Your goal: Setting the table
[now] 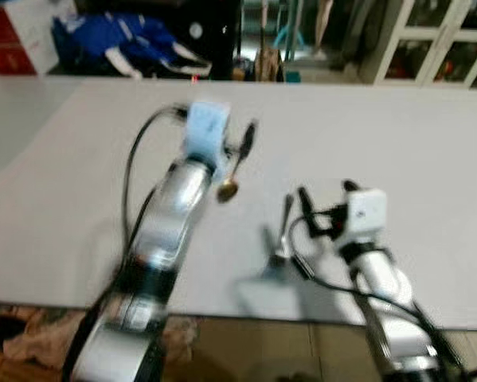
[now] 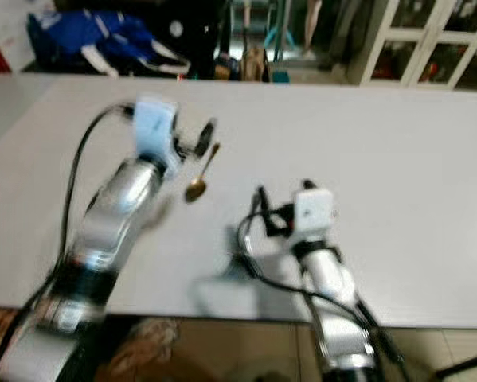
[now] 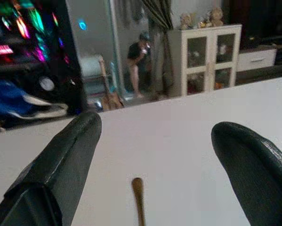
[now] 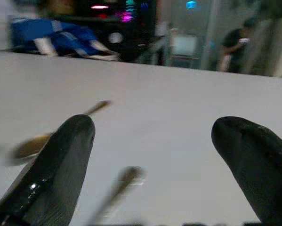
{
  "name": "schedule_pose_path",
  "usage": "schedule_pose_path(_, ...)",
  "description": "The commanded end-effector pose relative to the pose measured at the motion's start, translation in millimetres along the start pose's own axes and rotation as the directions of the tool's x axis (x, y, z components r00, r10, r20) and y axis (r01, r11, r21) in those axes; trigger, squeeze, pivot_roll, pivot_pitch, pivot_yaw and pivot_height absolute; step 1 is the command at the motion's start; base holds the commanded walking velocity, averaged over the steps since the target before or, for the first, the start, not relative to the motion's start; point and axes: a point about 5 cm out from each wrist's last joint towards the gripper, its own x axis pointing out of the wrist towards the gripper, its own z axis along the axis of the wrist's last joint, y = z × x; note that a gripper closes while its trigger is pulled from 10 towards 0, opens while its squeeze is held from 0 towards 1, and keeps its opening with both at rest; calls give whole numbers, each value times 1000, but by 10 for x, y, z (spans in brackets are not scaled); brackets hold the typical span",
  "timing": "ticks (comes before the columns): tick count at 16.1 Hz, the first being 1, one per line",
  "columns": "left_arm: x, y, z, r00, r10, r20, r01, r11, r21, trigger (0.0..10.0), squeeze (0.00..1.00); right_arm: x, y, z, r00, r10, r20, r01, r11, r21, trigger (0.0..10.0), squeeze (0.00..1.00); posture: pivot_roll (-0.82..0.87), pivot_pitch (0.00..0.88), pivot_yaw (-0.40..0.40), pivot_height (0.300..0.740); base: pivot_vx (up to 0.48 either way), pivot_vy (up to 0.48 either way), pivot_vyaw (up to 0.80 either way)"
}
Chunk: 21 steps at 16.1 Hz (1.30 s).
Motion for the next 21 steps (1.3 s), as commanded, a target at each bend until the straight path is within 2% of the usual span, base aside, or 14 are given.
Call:
schedule_pose_path(1, 107, -40, -93, 996, -14, -93, 8, 998, -63, 10000, 0, 5, 6, 27, 1000, 2, 8, -2, 1000, -16, 10000, 0, -30, 40, 44, 740, 0, 0, 0)
schedule_pose_path(2, 214, -58, -94, 992, -4, -126, -5, 997, -76, 10000, 0, 4, 18, 34, 1000, 1, 11, -1, 1000, -13, 10000, 0, -43, 42, 55, 740, 0, 0, 0)
schedule_pose_path(4, 296, -81, -102, 987, 3, -162, -15, 997, -73, 10000, 0, -4, 25, 43, 1000, -4, 15, 4, 1000, -11, 10000, 0, -54, 46, 65, 740, 0, 0, 0)
schedule_pose_path(5, 388, -130, -170, 969, 20, -247, -42, 995, -86, 10000, 0, -43, 34, 44, 1000, -24, 16, 24, 1000, -5, 10000, 0, -78, 58, 88, 740, 0, 0, 0)
schedule_pose_path(6, 393, -146, -209, 961, 26, -276, -54, 994, -93, 10000, 0, -57, 39, 41, 1000, -28, 14, 28, 1000, -3, 10000, 0, -83, 62, 93, 740, 0, 0, 0)
schedule_pose_path(7, 391, -165, -315, 936, 45, -350, -80, 993, -87, 10000, 0, -92, 47, 30, 999, -33, 9, 33, 999, -2, 10000, 0, -89, 71, 97, 740, 0, 0, 0)
schedule_pose_path(9, 382, -168, -363, 925, 56, -377, -103, 989, -105, 10000, 0, -125, 34, 19, 999, -37, 1, 37, 999, -3, 10000, 0, -89, 82, 97, 740, 0, 0, 0)
schedule_pose_path(12, 348, -300, -498, 893, -6, -449, -115, 963, -242, 10000, 0, -144, 39, 7, 1000, -24, -15, 24, 1000, -9, 10000, 0, -79, 91, 81, 740, 0, 0, 0)
schedule_pose_path(14, 306, -361, -600, 867, -28, -498, -141, 944, -299, 10000, 0, -133, 54, 15, 1000, -15, -17, 15, 1000, -10, 10000, 0, -77, 96, 76, 740, 0, 0, 0)
schedule_pose_path(16, 281, -375, -655, 855, -37, -517, -161, 929, -333, 10000, 0, -132, 60, 20, 1000, -12, -18, 12, 1000, -10, 10000, 0, -80, 97, 76, 740, 0, 0, 0)
schedule_pose_path(19, 281, -375, -655, 855, -37, -517, -161, 929, -333, 10000, 0, -132, 60, 20, 1000, -12, -18, 12, 1000, -10, 10000, 0, -80, 97, 76, 740, 0, 0, 0)
schedule_pose_path(20, 276, -380, -665, 851, -40, -523, -171, 921, -349, 10000, 0, -134, 60, 20, 1000, -12, -19, 11, 1000, -11, 10000, 0, -80, 97, 76, 740, 0, 0, 0)
schedule_pose_path(21, 265, -383, -691, 847, -49, -530, -195, 897, -396, 10000, 0, -146, 52, 17, 1000, -15, -21, 14, 1000, -13, 10000, 0, -99, 92, 88, 740, 0, 0, 0)
